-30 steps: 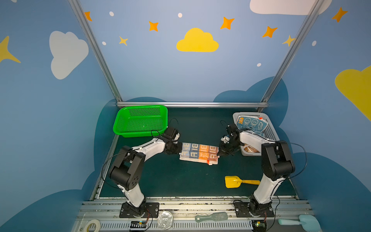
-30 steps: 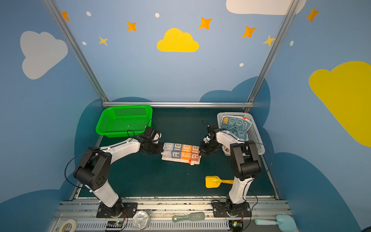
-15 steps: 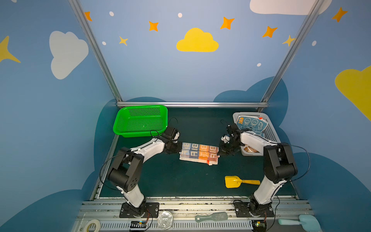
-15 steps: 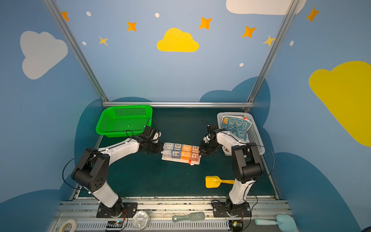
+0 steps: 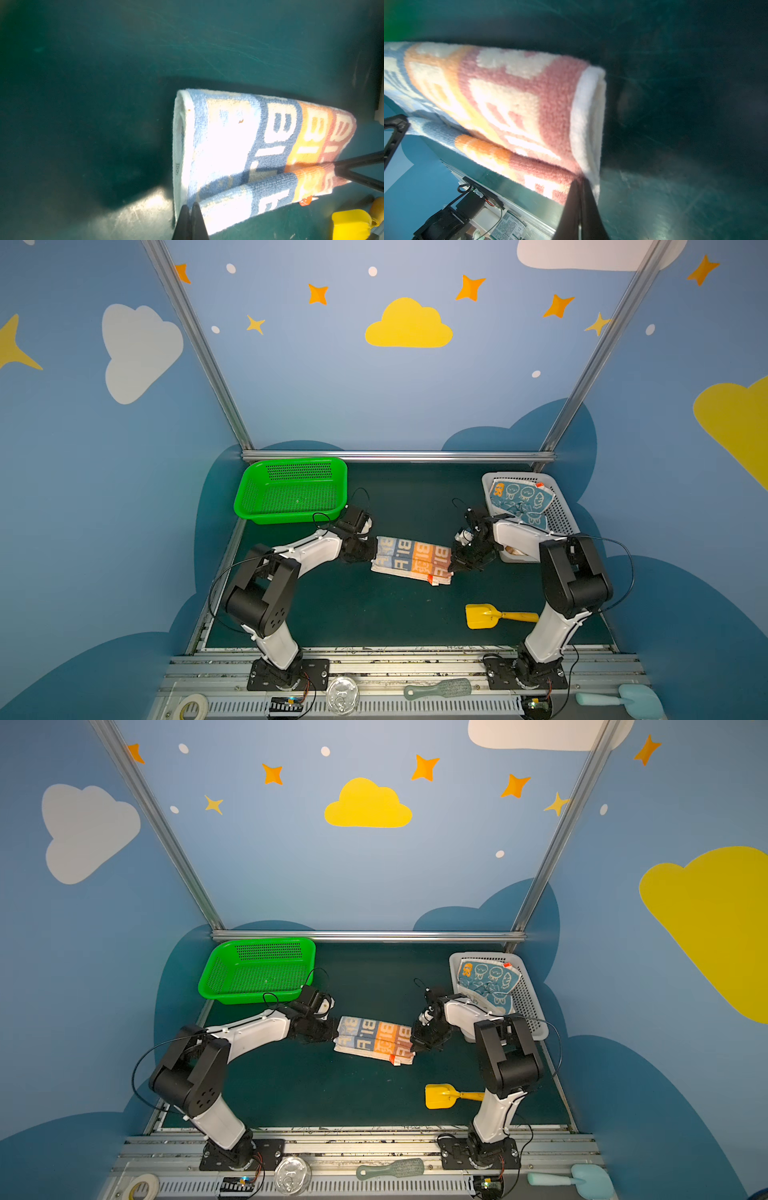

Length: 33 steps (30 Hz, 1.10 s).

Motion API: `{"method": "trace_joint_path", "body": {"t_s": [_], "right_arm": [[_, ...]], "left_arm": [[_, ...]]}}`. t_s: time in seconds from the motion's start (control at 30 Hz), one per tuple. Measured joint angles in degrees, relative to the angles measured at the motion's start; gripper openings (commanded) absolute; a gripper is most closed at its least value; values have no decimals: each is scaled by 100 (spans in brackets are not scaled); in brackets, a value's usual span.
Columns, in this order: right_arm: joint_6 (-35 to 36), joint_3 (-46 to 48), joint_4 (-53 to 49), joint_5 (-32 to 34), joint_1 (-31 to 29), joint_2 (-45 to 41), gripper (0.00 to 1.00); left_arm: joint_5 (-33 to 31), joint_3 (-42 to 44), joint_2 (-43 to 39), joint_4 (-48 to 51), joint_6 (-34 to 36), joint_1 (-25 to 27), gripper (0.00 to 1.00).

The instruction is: Fold and stack the towels

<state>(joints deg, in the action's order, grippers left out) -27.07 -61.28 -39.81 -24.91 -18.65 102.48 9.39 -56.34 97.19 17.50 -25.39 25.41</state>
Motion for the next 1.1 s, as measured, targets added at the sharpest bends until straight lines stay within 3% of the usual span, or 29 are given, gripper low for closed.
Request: {"method": "trace_joint_path", "body": {"t_s": [0.07, 0.2, 0.4, 0.47, 0.57, 0.83, 1.1], "right_arm": [[-17, 2, -4, 37, 0, 0, 21], [-22, 9, -11, 66, 0, 0, 37], [-28, 9, -157, 114, -33, -256, 58], [-42, 9, -223, 129, -52, -459, 67], [-85, -26, -332, 122, -59, -787, 83], [-531, -2, 20, -378, -59, -1126, 89], [-1276, 479, 1143, -1150, -81, -962, 89]], "left_arm": [[-17, 2, 0, 0, -17, 4, 12], [-20, 2, -2, -7, -28, 28, 23], [-13, 2, -247, 2, -44, 101, 48], [-2, -4, -431, 4, -66, 116, 52], [33, -48, -697, 0, -125, 151, 65], [675, -83, -710, -728, -881, 289, 98], [1196, 120, -140, -1451, -1567, 400, 100]]}}
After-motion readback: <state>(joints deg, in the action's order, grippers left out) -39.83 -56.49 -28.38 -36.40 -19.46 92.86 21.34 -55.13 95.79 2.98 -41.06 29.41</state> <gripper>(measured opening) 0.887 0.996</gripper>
